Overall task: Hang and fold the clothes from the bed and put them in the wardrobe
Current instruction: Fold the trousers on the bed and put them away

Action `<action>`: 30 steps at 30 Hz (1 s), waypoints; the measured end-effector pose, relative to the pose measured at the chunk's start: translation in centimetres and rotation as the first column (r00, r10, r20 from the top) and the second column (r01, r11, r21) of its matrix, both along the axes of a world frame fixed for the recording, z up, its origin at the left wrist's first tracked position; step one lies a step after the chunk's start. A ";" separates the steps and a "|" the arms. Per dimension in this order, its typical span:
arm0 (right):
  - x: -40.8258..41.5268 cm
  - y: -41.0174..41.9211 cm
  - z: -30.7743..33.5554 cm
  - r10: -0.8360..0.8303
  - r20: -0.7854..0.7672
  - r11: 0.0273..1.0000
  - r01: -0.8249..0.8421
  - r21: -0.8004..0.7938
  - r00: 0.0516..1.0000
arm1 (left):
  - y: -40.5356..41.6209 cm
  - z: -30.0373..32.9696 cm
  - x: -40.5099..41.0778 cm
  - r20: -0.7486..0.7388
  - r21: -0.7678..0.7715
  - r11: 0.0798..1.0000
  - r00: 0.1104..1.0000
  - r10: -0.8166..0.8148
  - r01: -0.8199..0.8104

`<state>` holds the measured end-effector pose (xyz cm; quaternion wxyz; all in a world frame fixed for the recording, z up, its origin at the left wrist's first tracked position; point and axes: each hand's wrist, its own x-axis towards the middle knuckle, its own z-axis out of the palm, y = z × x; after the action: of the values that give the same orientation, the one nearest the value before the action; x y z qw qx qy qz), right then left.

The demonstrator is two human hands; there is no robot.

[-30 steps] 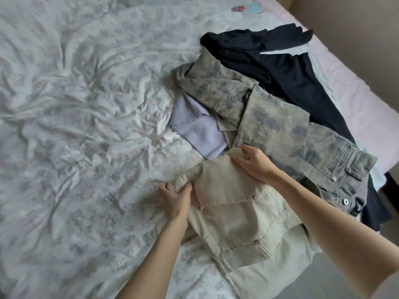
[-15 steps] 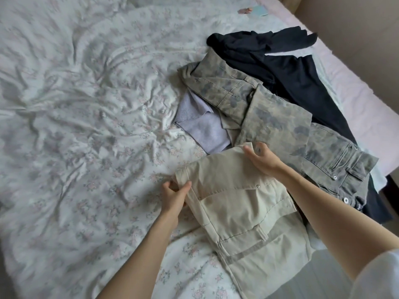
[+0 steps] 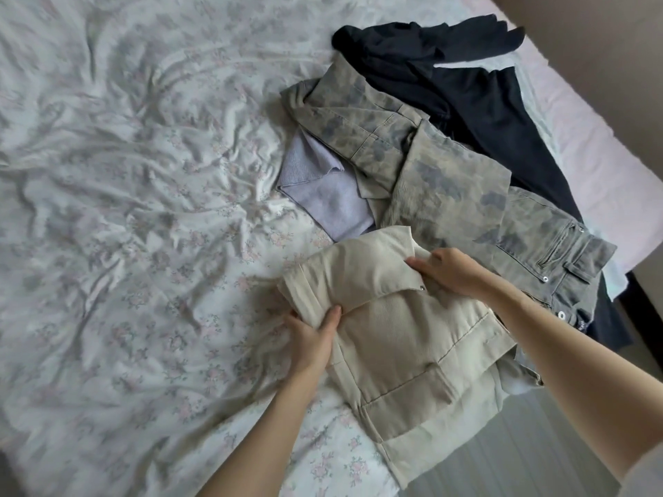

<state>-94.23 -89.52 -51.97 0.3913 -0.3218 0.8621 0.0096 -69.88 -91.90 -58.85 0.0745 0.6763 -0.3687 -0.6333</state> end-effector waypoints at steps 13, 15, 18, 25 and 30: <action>-0.2 -3.3 -2.4 -0.130 0.398 0.910 0.269 -0.316 0.908 | -7.6 -1.7 1.4 -0.246 0.069 0.997 0.969 0.034 -0.018; -0.6 -3.2 -2.7 -0.186 0.487 0.919 0.327 -0.220 0.853 | -7.3 -2.1 1.3 -0.262 0.095 0.995 0.964 0.045 -0.021; -0.8 -2.8 -3.1 -0.047 0.378 0.993 0.086 -0.085 0.924 | -6.2 -1.8 0.8 -0.310 0.061 0.998 0.951 -0.012 0.032; 0.0 -1.3 -1.2 -0.083 0.295 0.991 0.111 -0.080 0.952 | -4.1 3.2 0.1 -0.273 -0.181 0.983 0.960 -0.056 0.006; 2.2 -2.8 5.3 -0.016 0.245 0.979 0.064 -0.192 0.969 | -4.6 8.5 2.1 -0.324 -0.302 0.950 0.946 -0.024 -0.079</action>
<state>-91.99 -92.32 -46.71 0.4596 -0.3404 0.8109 -0.1236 -67.77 -96.49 -50.30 0.2486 0.5480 -0.4371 -0.6684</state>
